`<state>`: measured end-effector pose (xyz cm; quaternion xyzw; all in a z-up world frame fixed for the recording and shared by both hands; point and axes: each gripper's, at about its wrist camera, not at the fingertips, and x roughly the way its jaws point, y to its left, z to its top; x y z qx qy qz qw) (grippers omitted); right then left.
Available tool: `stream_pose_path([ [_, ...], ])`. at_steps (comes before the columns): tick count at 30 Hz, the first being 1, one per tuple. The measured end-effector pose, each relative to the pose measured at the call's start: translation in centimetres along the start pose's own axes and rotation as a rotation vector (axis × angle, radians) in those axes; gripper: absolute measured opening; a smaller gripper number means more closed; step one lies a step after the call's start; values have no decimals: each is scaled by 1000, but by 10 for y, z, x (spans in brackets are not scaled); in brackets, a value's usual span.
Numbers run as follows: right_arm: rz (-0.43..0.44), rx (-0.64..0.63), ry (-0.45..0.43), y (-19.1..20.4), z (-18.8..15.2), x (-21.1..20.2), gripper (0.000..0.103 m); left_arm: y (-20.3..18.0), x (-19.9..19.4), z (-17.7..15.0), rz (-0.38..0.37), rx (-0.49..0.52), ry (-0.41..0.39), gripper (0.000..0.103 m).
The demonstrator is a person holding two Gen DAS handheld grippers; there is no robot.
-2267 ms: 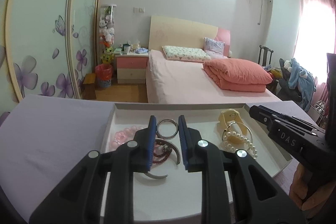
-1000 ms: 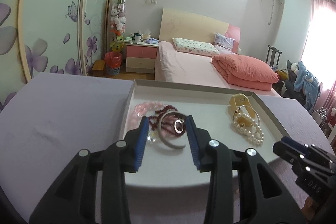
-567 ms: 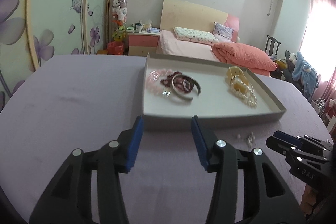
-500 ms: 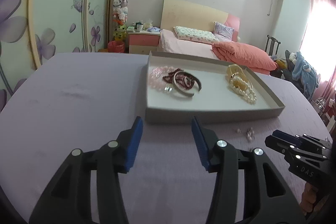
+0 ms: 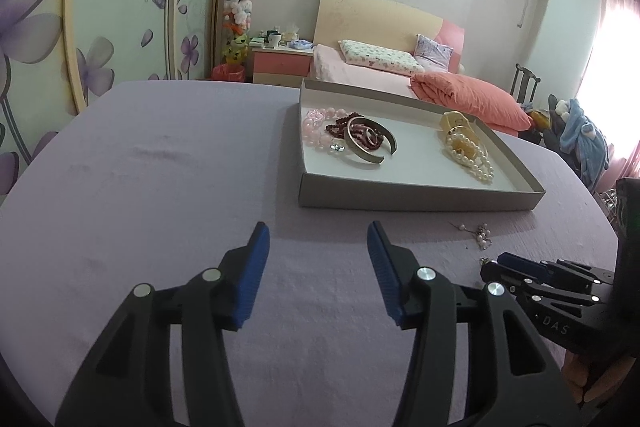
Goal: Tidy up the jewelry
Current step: 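Grasp the pearl stud earring on the bedspread with the right tool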
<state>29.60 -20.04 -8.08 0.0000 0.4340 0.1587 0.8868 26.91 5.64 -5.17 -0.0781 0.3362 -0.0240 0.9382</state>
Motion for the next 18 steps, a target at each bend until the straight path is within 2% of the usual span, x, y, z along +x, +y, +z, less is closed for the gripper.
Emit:
stream_pose_path([
  [2,-6,-5,1,1,1,1,29,-1,1,0,1,3,1,51],
  [9,-36,-18,6,1,1,1,14,-4,2,1,6,16,2,51],
  [18,-48,-9,6,-2,-2,-2,14,-5,3,1,10,19,8,52],
])
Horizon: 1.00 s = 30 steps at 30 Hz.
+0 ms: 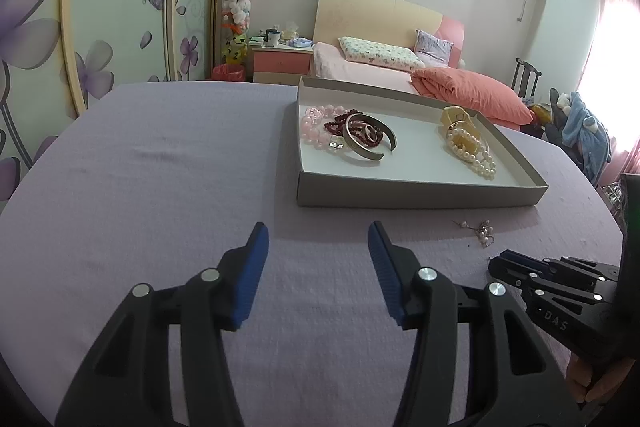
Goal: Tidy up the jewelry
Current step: 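Grasp the pearl stud earring on the bedspread with the right tool, then grasp the silver dangle earring with the left tool while the right tool holds the pearl earring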
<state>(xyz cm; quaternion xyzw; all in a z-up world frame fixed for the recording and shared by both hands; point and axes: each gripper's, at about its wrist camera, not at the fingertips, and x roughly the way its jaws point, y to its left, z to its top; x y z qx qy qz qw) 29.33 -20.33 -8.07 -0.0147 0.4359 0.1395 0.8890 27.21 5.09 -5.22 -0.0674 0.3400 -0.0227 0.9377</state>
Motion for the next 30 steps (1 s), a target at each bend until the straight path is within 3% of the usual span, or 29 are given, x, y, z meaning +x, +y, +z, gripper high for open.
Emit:
stream_pose_path([
  [13,-73,45,-7,-30,-13,-14,14,-20,4,-2,-12,48,16,52],
  [23,-119,118,-16,-68,-29,-30,14,-113,37,-3,-166,187,124,56],
  [30,-98,151,-22,-84,-34,-34,14,-155,67,-5,-161,221,189,55],
])
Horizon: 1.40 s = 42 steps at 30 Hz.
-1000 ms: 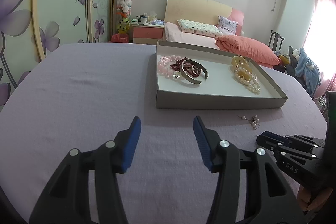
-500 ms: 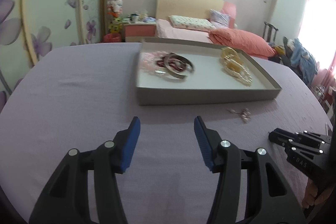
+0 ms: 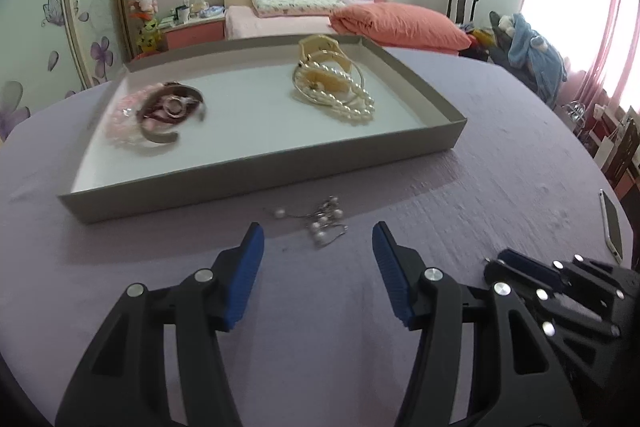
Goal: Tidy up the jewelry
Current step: 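Grasp the silver dangle earring with the left tool while the right tool holds the pearl earring, then lift and carry both earrings with both tools over the gray tray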
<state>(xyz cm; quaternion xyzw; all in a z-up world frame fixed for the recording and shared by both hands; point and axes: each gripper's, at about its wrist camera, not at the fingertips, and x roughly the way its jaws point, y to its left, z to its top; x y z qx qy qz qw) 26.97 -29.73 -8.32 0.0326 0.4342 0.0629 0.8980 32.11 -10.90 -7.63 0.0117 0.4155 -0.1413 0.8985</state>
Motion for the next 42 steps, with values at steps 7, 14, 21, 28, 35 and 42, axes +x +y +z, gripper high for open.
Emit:
stream_pose_path([
  [7,23,9,0,-7,-1,0,14,-13,20,10,41,3,38,43],
  [14,24,12,-1,-9,-1,0,14,-20,25,14,78,31,43,13],
  [21,25,12,-1,-10,-1,-1,14,-12,20,14,47,1,25,7],
  [28,24,12,-1,-10,-1,0,14,-6,14,12,44,-10,7,7],
  [35,27,16,-3,-7,-1,-2,14,10,-16,8,-2,-42,-60,7],
  [42,43,13,-10,-2,-2,-3,14,34,-54,4,-20,-91,-129,7],
])
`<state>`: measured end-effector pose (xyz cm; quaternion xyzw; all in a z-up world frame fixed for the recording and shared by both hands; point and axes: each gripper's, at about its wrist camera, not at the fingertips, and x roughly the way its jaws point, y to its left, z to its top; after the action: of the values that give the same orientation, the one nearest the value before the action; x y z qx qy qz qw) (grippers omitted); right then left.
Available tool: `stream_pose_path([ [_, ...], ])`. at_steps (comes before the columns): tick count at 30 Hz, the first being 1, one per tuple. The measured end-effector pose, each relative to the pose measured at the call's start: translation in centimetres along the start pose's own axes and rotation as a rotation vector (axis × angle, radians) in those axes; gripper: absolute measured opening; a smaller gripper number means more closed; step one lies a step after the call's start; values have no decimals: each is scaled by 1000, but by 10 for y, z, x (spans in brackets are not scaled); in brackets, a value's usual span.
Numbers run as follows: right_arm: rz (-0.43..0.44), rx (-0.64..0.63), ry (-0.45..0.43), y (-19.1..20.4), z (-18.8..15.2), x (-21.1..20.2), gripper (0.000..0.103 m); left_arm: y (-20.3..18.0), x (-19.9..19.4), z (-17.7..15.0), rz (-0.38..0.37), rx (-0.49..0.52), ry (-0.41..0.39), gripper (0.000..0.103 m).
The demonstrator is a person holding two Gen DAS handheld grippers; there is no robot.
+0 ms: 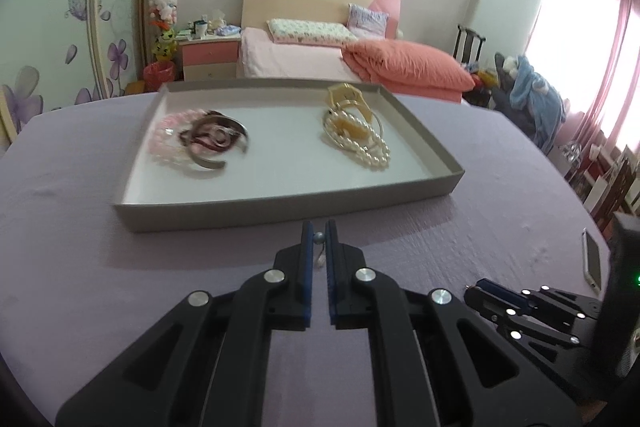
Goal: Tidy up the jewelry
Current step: 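Lift and carry both earrings with both tools over the gray tray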
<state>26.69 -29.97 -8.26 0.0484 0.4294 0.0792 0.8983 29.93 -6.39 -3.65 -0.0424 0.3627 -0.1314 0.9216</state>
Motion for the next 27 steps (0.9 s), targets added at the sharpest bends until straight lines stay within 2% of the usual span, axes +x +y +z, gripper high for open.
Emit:
stream_pose_path([
  [8,13,-31,-39,14,-4,-8,14,16,-45,-15,-2,-22,-71,7],
  [27,21,-101,-156,50,-8,-44,14,27,-109,-57,-23,-60,-139,7],
])
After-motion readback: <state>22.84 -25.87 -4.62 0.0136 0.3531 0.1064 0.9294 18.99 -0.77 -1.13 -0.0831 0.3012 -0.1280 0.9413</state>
